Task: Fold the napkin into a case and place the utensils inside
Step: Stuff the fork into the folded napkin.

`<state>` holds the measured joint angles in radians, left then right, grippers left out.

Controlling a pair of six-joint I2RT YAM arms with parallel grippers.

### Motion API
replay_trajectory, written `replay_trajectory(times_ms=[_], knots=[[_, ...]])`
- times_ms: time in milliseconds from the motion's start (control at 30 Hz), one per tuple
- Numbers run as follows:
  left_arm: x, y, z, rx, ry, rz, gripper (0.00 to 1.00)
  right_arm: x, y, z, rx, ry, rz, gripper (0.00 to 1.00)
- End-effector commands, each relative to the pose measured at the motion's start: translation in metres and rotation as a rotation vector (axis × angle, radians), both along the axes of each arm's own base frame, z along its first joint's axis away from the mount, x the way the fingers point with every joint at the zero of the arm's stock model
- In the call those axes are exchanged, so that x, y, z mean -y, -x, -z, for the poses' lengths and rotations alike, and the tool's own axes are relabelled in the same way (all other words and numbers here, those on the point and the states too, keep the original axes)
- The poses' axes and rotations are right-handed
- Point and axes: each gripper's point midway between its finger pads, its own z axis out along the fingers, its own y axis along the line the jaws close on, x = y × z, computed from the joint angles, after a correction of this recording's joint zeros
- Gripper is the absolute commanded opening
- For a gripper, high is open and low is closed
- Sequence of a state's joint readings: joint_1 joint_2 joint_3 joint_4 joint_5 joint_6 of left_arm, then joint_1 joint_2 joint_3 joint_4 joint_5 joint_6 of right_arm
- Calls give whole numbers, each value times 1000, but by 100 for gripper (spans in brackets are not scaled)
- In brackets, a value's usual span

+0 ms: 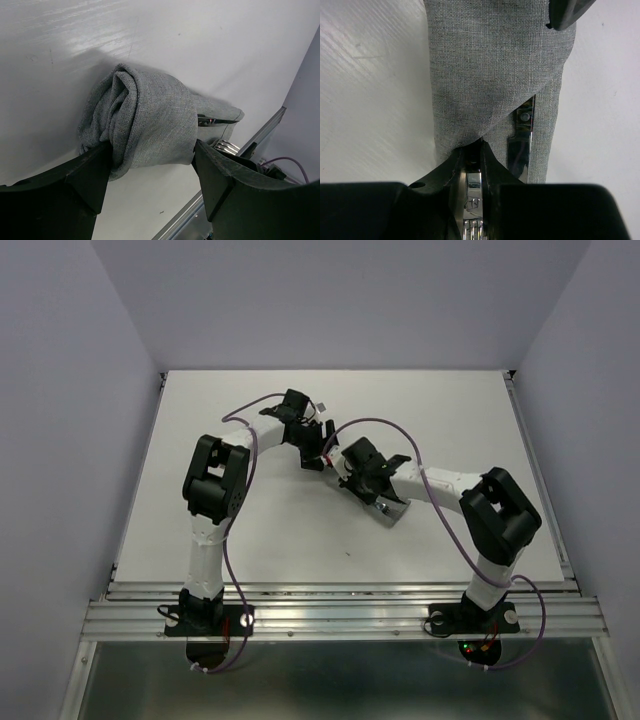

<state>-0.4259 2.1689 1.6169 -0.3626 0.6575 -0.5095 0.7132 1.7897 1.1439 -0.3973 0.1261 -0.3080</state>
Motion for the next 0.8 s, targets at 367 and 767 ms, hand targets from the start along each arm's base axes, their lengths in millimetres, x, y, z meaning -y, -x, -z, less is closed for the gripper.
replay_trajectory(times_ms=[367, 767], knots=[[8, 12, -12, -1, 44, 44, 77, -21, -29, -14, 68, -63, 22, 1], [8, 12, -14, 2, 42, 48, 77, -24, -34, -22, 71, -104, 57, 21]])
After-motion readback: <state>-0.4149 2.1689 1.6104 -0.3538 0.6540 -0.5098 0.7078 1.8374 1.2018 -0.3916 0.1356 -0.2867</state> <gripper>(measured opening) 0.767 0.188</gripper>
